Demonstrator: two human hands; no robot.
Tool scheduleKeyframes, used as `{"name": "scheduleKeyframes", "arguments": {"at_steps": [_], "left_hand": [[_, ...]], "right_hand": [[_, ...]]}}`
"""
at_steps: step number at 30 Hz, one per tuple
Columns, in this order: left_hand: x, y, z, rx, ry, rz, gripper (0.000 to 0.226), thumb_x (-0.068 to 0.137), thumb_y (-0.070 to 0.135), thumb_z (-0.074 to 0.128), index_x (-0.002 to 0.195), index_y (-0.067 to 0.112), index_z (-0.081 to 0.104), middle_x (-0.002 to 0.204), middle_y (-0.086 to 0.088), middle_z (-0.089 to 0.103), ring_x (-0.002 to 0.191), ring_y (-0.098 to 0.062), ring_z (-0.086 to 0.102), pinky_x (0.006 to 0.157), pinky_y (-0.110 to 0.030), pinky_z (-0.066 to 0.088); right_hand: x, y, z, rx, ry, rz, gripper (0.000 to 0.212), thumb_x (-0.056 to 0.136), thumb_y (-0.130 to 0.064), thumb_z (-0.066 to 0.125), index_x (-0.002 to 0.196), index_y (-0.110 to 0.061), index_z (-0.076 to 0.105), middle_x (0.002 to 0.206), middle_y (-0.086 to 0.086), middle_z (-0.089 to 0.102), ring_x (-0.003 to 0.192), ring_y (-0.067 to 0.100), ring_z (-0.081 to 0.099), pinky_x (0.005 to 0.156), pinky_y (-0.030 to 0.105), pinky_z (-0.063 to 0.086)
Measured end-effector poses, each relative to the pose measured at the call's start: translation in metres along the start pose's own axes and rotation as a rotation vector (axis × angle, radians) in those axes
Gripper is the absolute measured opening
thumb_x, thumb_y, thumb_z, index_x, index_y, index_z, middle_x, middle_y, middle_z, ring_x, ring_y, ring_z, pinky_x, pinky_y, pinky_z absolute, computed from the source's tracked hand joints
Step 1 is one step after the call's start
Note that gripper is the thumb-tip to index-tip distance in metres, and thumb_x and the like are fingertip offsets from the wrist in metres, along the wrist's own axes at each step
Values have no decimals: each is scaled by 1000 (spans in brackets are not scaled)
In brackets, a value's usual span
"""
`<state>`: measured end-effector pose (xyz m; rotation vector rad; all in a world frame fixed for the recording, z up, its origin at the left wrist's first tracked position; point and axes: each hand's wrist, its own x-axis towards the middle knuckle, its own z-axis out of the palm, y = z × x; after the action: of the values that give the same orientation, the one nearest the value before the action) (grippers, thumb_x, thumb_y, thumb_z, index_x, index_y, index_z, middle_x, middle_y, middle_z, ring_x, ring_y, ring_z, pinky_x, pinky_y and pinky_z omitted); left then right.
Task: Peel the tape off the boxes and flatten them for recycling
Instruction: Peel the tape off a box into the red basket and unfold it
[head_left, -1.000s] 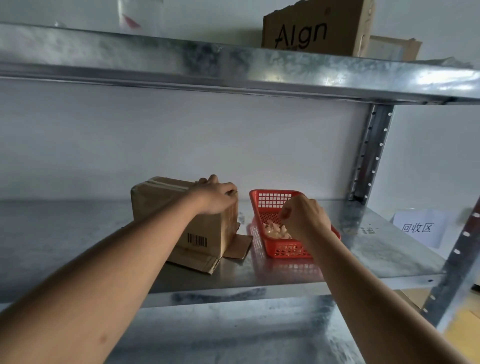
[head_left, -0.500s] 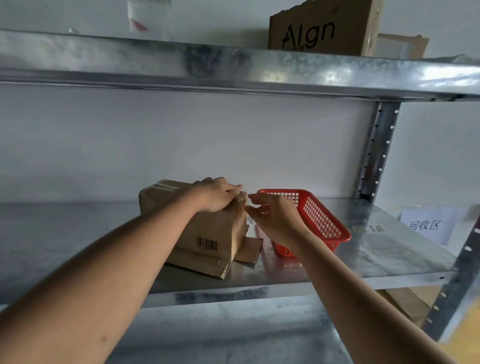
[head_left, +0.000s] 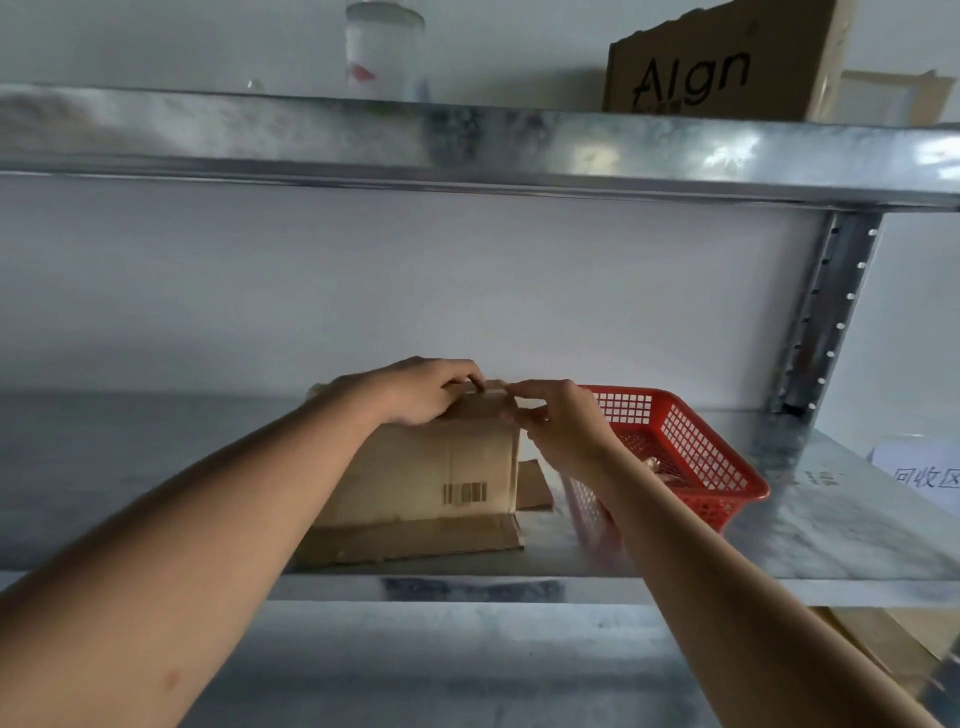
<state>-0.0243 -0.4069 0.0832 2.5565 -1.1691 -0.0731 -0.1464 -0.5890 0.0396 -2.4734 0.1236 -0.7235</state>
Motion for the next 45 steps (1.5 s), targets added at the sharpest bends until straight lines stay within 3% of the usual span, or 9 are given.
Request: {"name": "scheduleKeyframes", "arguments": {"at_steps": [4,9,15,25,26,27,31,38,45], "left_hand": [[-18,-21,-18,35,-30,13,32,109,43,44,137,49,58,153,13,49,138,-18,46,118,-46,36],[-42,-49,-38,58,-127,89,39,104,46,54,143,49,53,160,19,36,149,-10,31,125,-45,24],[-60,-81,-35,57,-148,37,43,104,58,44,147,54,46,166,8,29,156,-22,23,126,-45,22],[-47,-90,-12,-208,24,-39,43,107,44,44,145,29,58,158,3,38,144,-15,5,119,-42,27],[-44,-88,-10,-234,24,-37,41,108,39,46,145,28,58,154,4,43,128,-24,40,119,-40,25],[-41,-86,-9,-210,33,-32,41,108,35,43,148,31,56,157,3,43,153,-22,27,123,-42,21],[-32,-72,-4,-57,85,-40,48,110,28,29,153,33,49,167,0,32,156,-25,22,128,-51,-1],[-29,-67,1,-238,215,24,40,106,23,45,140,27,64,149,-1,57,132,-24,55,116,-37,36],[-49,-109,-13,-316,-167,397,39,111,29,45,145,43,54,166,21,26,151,9,9,123,-32,-14]], "right_hand": [[7,-10,11,-53,100,30,18,96,-16,72,113,-20,78,111,3,75,76,15,68,71,24,53],[22,-34,37,-71,89,88,24,98,-10,67,115,-22,79,116,2,76,92,15,64,61,4,42],[37,-82,70,203,-206,123,32,105,-33,50,129,-26,70,124,5,70,113,25,65,97,44,54],[-17,-97,100,340,68,-127,38,94,-62,57,116,-37,75,119,-15,65,115,-3,59,94,18,51],[-29,-98,101,380,69,-145,42,90,-66,61,118,-38,75,121,-19,63,116,-4,60,92,17,54],[-40,-98,102,411,60,-152,46,85,-67,68,119,-37,74,125,-20,62,117,-4,61,91,19,56],[-65,-88,107,342,156,-144,64,73,-34,92,132,-28,68,134,-14,57,119,-2,61,92,20,57],[-74,-82,100,416,312,29,46,84,-5,81,126,-22,74,110,-9,78,99,1,73,87,35,63],[-73,-80,102,470,325,-2,46,87,4,76,122,-26,74,107,-13,78,98,9,76,83,39,65]]}}
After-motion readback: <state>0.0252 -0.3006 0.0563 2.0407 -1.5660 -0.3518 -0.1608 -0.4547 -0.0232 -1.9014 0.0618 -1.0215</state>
